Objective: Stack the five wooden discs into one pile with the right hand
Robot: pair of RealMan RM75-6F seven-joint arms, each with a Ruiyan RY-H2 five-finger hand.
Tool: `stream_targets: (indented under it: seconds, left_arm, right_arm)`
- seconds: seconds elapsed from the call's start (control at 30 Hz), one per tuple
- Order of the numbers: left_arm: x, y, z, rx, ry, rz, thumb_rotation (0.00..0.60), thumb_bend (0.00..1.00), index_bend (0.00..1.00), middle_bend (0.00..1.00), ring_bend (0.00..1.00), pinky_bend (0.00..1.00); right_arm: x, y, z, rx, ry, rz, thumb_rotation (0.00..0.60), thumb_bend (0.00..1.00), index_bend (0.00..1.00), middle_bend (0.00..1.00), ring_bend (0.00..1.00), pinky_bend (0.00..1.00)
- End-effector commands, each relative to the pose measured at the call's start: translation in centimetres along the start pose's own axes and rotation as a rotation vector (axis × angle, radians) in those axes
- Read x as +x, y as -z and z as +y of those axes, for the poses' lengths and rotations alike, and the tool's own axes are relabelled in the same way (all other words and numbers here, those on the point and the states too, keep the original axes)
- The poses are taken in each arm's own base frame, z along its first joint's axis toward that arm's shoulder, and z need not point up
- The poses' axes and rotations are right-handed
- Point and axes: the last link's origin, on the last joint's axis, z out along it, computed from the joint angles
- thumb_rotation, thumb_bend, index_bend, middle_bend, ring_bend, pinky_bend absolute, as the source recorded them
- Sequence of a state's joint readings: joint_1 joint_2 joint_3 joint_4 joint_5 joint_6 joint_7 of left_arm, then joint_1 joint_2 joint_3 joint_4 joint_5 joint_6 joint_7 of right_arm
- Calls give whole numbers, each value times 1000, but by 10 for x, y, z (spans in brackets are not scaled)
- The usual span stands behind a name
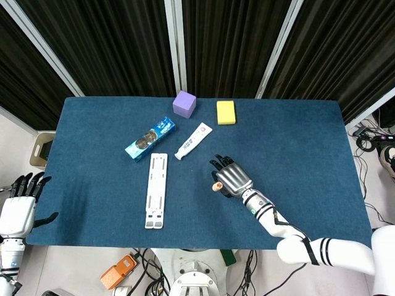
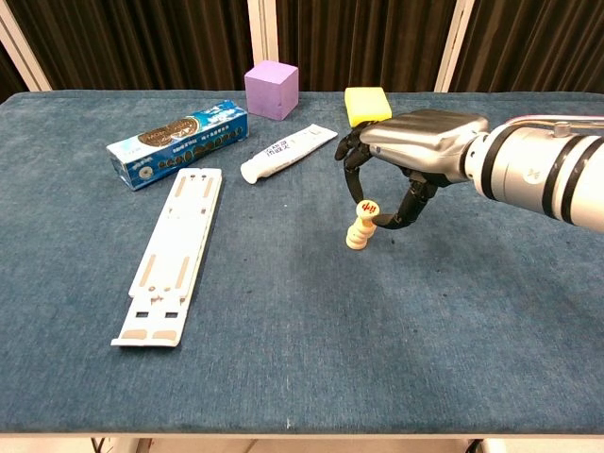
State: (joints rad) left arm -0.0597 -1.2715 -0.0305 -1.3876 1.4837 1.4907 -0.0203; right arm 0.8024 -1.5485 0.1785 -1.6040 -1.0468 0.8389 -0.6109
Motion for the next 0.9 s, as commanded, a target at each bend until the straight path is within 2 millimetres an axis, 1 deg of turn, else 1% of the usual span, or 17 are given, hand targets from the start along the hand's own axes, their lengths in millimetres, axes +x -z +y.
stream_targets:
  seconds: [0.03, 0.47, 0.67, 0.8, 0.9]
  left_arm:
    - [0, 0, 0, 0, 0, 1, 600, 0, 155, 75, 0, 0]
    - [-1, 0, 0, 2, 0, -5, 600, 0, 154, 75, 0, 0]
    - [-2, 0, -1, 4, 2, -4, 600, 0, 154, 75, 0, 0]
    - [-2, -1, 1, -2, 3, -4, 600, 0, 155, 75, 0, 0]
    - [-2, -2, 2, -10, 7, -1, 600, 0, 154, 75, 0, 0]
  right_arm:
    - [0, -2, -1, -4, 8, -5, 600, 455, 517, 192, 84, 176]
    - [-3, -6, -3, -6, 16, -16, 600, 455, 499, 192, 84, 176]
    - [-2, -4, -4, 0, 11, -5, 600, 455, 492, 192, 84, 176]
    - [7, 5, 1, -10, -5, 46, 600, 454, 483, 192, 84, 176]
    - [16, 22, 16, -51, -3, 119, 600, 455, 449, 192, 84, 176]
